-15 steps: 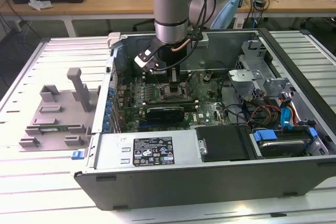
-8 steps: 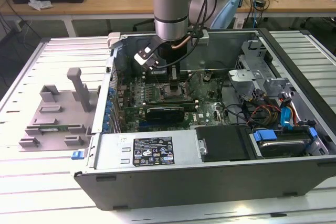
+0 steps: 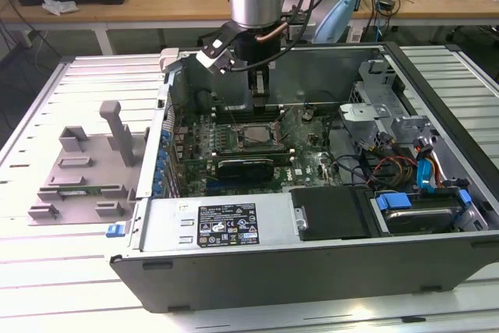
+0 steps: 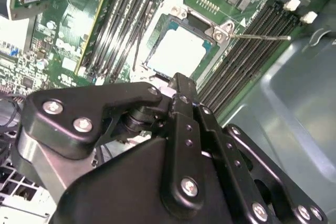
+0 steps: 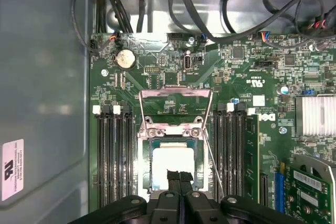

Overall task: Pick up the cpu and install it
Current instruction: 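Place the cpu into insertion slot, then close the cpu cover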

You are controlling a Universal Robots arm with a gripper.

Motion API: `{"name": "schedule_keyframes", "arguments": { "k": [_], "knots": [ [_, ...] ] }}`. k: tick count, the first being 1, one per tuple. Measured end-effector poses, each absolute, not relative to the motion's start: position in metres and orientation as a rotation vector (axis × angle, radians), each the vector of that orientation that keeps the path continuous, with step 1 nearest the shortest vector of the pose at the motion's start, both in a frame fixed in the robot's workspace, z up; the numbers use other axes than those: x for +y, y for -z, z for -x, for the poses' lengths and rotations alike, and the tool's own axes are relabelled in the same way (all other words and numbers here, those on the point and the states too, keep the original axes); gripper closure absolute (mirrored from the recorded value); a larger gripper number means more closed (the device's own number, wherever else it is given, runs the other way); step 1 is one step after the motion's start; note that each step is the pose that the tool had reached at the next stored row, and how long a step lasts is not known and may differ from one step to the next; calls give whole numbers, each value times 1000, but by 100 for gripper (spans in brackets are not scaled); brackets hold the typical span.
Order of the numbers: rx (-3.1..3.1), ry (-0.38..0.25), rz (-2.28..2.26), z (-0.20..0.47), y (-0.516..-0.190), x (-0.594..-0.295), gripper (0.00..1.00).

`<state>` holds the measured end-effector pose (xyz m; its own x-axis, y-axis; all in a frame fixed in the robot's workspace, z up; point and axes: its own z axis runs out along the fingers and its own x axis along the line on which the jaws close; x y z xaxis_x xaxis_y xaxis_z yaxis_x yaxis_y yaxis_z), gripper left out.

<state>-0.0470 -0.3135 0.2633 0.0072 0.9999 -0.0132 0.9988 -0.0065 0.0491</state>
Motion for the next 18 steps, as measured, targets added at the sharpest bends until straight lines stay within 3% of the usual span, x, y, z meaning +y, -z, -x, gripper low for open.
{"name": "schedule_keyframes", "arguments": {
  "k": [18],
  "knots": [
    [2183,-39,-2197,47,-264,-313,89]
  ]
}}
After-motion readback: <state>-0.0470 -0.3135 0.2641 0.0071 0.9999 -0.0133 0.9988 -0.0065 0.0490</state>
